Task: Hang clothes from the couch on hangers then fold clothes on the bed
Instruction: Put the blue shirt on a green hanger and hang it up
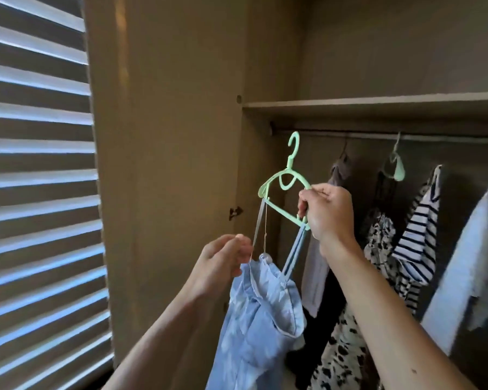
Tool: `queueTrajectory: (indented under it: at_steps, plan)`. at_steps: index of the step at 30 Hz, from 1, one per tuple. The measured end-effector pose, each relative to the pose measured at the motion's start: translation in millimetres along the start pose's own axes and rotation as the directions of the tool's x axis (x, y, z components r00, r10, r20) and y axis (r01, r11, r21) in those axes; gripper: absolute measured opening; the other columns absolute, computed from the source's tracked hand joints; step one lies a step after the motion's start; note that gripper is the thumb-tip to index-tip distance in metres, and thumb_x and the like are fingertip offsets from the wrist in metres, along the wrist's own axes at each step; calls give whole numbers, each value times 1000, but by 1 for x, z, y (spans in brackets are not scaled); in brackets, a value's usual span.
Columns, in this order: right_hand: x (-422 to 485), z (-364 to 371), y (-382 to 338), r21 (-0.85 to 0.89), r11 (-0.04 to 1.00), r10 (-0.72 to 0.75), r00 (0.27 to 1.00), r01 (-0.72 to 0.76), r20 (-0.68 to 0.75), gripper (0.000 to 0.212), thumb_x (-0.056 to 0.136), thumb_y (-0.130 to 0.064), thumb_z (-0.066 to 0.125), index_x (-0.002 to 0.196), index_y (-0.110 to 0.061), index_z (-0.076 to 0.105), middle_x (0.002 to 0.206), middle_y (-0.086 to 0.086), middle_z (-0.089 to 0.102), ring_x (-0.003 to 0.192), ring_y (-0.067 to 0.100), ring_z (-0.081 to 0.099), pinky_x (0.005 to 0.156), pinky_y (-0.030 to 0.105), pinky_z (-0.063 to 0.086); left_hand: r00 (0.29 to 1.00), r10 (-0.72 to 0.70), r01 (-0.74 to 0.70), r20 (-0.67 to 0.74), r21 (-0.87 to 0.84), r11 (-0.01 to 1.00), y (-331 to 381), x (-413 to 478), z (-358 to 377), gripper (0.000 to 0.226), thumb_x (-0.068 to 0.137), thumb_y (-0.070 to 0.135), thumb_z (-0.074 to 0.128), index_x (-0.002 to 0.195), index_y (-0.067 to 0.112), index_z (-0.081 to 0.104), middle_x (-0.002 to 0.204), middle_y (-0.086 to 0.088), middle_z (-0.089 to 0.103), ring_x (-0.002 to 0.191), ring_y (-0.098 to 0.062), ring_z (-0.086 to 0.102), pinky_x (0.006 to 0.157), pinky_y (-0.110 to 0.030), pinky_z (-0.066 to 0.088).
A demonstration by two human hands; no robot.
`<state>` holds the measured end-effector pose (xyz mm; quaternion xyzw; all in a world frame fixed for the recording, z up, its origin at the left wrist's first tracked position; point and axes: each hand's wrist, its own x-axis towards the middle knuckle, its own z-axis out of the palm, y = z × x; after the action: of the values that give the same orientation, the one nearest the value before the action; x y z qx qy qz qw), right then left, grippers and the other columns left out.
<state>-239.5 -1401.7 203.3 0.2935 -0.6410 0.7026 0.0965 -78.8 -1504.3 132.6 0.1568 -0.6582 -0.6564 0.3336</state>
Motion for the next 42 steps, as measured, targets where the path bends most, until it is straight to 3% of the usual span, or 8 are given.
queueTrajectory:
  at_steps: [3, 6, 9, 14, 19, 28, 37, 42]
  plan:
    - [55, 27, 30, -65, 998, 3, 998, -6, -61, 22, 91, -9, 59, 71, -9, 67, 62, 6, 66, 57, 19, 61, 60, 39, 55, 997, 0, -1, 72, 12, 1000, -15, 62, 0, 30, 85, 48, 60, 89, 23, 76, 100, -5, 75, 101, -26, 68, 91, -39, 49]
    - [110, 52, 63, -77, 997, 15, 994, -24, -109, 22, 93, -9, 59, 72, -12, 66, 66, 9, 68, 59, 20, 62, 65, 42, 57, 996, 17, -19, 91, 22, 1000, -32, 132, 7, 24, 102, 34, 55, 96, 19, 73, 99, -1, 75, 102, -23, 68, 86, -33, 49]
    - [165, 72, 89, -105, 994, 11, 987, -28, -158, 22, 93, -13, 61, 73, -16, 68, 68, 7, 71, 60, 19, 66, 66, 43, 59, 993, 32, -38, 112, 48, 998, -38, 199, 18, 26, 104, 33, 50, 100, 19, 72, 101, -1, 75, 104, -23, 68, 87, -34, 50]
    - [249, 98, 114, -166, 986, -24, 971, -16, -237, 11, 98, -19, 62, 91, -15, 69, 81, 3, 72, 72, 15, 70, 62, 30, 56, 987, 59, -67, 151, 46, 997, -34, 305, 38, 27, 104, 35, 51, 98, 20, 73, 103, -2, 75, 105, -24, 68, 92, -36, 52]
    - [335, 126, 141, -212, 976, -21, 952, -46, -306, 13, 97, -23, 62, 89, -17, 71, 82, 2, 73, 73, 14, 70, 62, 29, 51, 969, 69, -76, 236, 23, 997, -41, 391, 56, 27, 104, 37, 50, 102, 21, 72, 107, -3, 73, 106, -21, 67, 96, -38, 52]
    - [470, 166, 194, -255, 953, 38, 901, -163, -432, 15, 93, -27, 65, 95, -14, 72, 93, 6, 74, 88, 26, 71, 86, 43, 59, 945, 68, -57, 319, -43, 997, -46, 537, 75, 25, 103, 36, 50, 107, 22, 70, 109, 0, 73, 105, -16, 67, 99, -40, 52]
    - [557, 174, 237, -262, 933, 107, 884, -248, -455, 18, 75, -35, 62, 76, -19, 54, 95, 13, 74, 88, 33, 72, 85, 48, 59, 934, 59, -31, 353, -84, 996, -65, 617, 93, 26, 104, 33, 49, 104, 19, 71, 109, -4, 73, 105, -19, 67, 99, -43, 52]
    - [574, 169, 278, -267, 921, 149, 889, -284, -433, 36, 63, -42, 54, 88, -17, 57, 95, 10, 74, 87, 31, 73, 85, 49, 60, 932, 16, 20, 362, -94, 995, -88, 632, 99, 26, 104, 30, 49, 103, 16, 70, 110, -6, 73, 105, -21, 67, 99, -44, 51]
